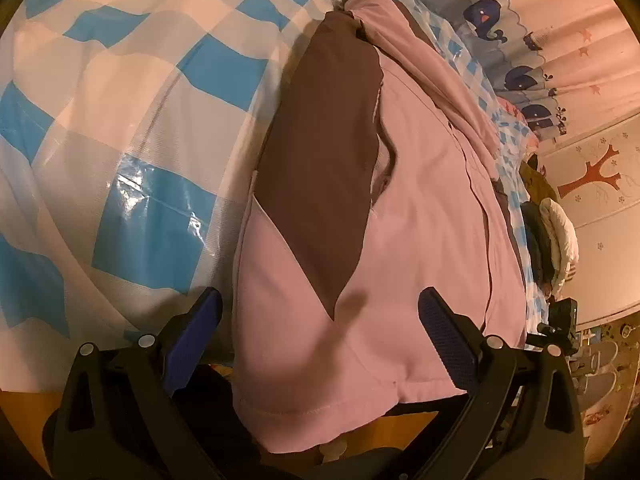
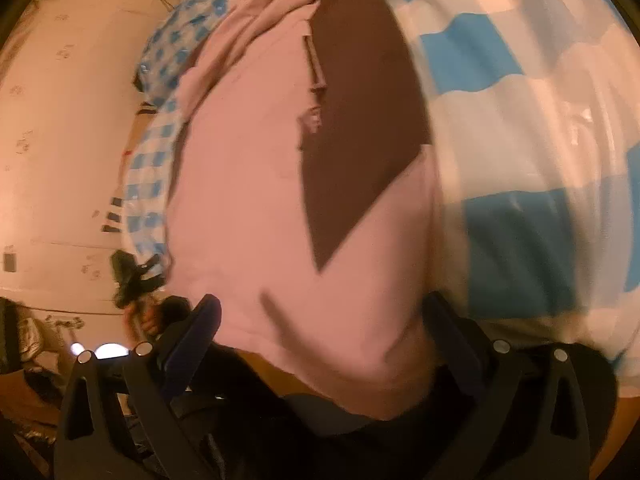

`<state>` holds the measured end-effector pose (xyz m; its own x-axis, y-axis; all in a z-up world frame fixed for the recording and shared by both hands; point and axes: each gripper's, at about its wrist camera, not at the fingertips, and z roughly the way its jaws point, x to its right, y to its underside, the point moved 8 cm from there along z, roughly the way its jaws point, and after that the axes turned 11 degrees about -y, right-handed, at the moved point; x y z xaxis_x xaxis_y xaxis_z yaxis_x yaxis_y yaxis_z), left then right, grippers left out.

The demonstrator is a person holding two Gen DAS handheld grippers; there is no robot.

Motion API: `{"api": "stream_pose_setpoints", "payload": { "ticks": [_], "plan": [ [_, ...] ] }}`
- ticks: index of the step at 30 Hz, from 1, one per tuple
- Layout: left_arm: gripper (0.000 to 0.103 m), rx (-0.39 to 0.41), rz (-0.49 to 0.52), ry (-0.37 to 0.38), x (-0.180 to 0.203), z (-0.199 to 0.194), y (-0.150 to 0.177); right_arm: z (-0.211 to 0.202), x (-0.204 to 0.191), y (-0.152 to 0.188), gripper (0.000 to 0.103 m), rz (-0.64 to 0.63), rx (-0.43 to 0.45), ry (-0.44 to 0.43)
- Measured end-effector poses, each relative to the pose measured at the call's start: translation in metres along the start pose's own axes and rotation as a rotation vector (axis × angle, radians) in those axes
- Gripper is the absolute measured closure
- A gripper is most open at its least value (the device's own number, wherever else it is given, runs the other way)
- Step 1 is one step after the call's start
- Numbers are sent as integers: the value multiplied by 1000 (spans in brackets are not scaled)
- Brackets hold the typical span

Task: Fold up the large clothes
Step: 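Grasp the jacket hem with both grippers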

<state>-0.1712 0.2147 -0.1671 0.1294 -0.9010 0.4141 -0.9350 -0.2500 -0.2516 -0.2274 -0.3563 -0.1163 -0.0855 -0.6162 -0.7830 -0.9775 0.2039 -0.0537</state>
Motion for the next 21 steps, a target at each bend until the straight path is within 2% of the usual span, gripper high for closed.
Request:
{"api": "stream_pose_setpoints", "payload": {
  "ticks": [5,9,10,11,13,14,16,17,19,21],
  "plan": [
    [8,-59,42,-35,4,13,14,5,9,7,6,25,-35,37],
    [8,-111,88,-25,16,23,29,17,3,12,6,31,-76,-12],
    [8,-104,103,-29,18,23,29,17,1,12,6,44,-72,-48],
    [8,-99,117,-23,22,21,30,16,-5,10,6,67,-62,-134],
    [9,-70,120,30,30,13,28,12,-13,8,6,67,-46,-223],
    [20,-52,119,63,32,9,28,10,-12,7,6,70,-41,-233],
    [41,-51,117,50,29,10,28,11,0,5,6,80,-42,-185],
    [49,-53,104,47,26,11,27,13,4,5,6,92,-45,-188],
    [56,-60,78,48,21,12,26,17,7,5,6,106,-51,-220],
    [56,-68,70,38,21,13,25,18,6,4,6,98,-54,-230]
  ]
}}
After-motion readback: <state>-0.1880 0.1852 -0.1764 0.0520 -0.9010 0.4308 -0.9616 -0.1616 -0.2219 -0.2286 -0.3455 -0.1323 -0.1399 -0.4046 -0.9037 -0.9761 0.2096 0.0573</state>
